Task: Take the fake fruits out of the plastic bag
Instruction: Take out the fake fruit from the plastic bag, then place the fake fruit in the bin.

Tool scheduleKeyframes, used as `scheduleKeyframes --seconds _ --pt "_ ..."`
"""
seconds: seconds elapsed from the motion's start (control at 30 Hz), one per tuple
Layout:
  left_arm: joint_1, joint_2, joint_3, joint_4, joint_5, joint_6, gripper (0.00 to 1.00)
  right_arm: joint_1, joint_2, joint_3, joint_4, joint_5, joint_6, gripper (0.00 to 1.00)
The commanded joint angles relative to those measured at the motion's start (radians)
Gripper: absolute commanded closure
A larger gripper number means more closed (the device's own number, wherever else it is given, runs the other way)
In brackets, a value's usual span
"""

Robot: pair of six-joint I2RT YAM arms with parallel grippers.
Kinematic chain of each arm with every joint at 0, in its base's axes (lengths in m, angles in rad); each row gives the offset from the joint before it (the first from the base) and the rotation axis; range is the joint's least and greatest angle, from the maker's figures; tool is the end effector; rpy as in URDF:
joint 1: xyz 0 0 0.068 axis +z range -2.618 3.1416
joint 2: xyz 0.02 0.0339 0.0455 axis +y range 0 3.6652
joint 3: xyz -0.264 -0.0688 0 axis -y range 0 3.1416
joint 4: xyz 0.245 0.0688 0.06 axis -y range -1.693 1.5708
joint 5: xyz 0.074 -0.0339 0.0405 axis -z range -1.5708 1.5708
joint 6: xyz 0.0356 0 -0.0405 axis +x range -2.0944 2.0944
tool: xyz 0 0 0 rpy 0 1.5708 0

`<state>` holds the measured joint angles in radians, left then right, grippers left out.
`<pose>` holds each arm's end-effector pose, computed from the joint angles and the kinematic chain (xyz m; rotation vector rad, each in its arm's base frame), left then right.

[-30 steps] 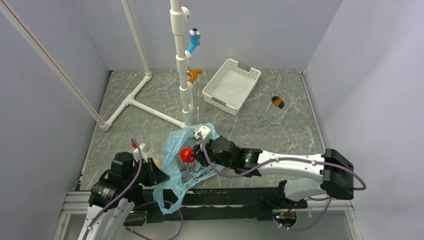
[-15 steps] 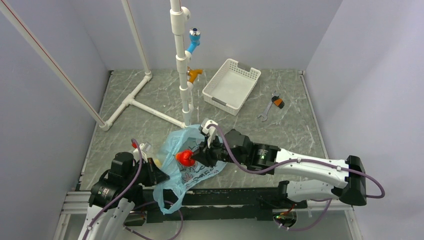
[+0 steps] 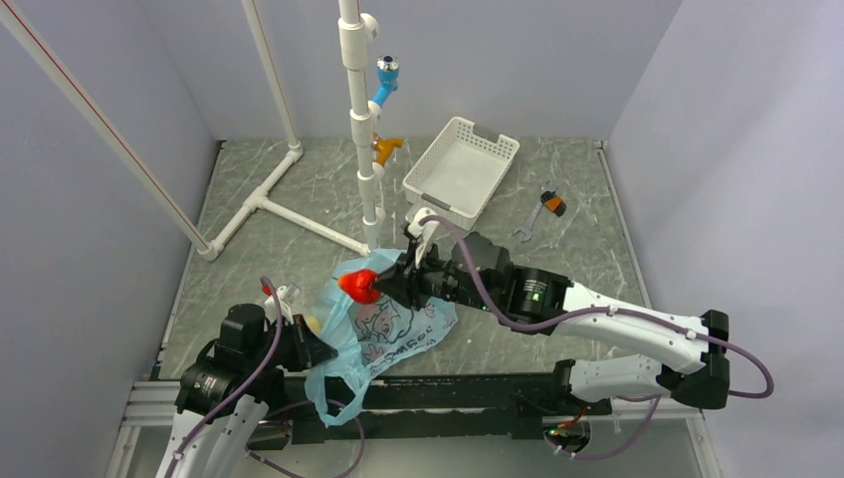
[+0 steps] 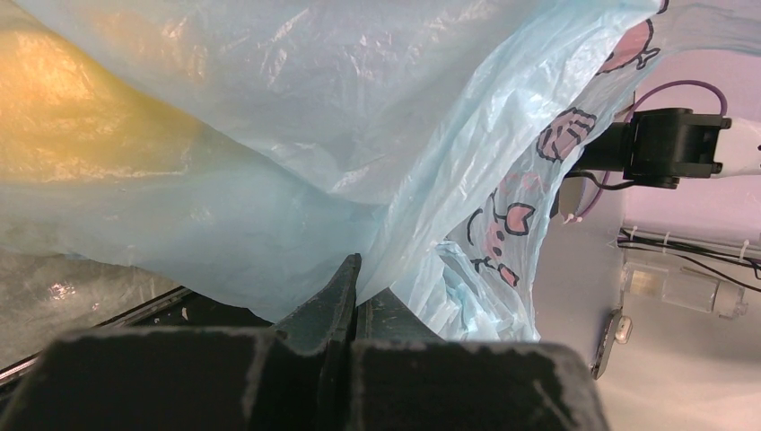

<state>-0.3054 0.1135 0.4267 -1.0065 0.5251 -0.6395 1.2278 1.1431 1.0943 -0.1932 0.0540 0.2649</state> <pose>0.0451 -0.0329 0.2090 -0.0993 2.3868 -1.0733 0.0908 0.2484 0.3754 -0.8581 1.7306 0.9886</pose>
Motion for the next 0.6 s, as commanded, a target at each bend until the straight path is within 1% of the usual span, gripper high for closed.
scheduleKeyframes --seconds 0.0,0.13,0.23,0.37,0.43,0.5,0.57 --pt "-0.001 0.004 0.009 0.036 0.0 0.005 0.98 -0.041 -0.007 0.135 0.018 -0.045 -0.007 1.0" --pt "-0.002 -0.001 0.008 0.033 -0.001 0.003 0.98 -0.128 -0.011 0.197 0.032 -0.143 -0.003 1.0" --pt "-0.002 -0.001 0.008 0.033 0.003 0.003 0.99 -0.178 -0.023 0.227 0.026 -0.135 -0.019 1.0" --pt "-0.001 0.001 0.006 0.033 0.005 0.004 0.99 -0.225 -0.063 0.21 0.022 0.02 -0.046 1.0" --pt "-0.001 0.004 0.006 0.034 0.007 0.005 0.99 -0.254 -0.1 0.167 0.036 0.095 -0.046 1.0" --pt "-0.002 0.01 0.009 0.035 0.01 0.01 0.99 -0.281 -0.134 0.121 0.036 0.214 -0.04 1.0" --pt "-0.001 0.014 0.008 0.037 0.01 0.012 0.99 -0.32 -0.151 0.08 0.029 0.291 -0.03 1.0"
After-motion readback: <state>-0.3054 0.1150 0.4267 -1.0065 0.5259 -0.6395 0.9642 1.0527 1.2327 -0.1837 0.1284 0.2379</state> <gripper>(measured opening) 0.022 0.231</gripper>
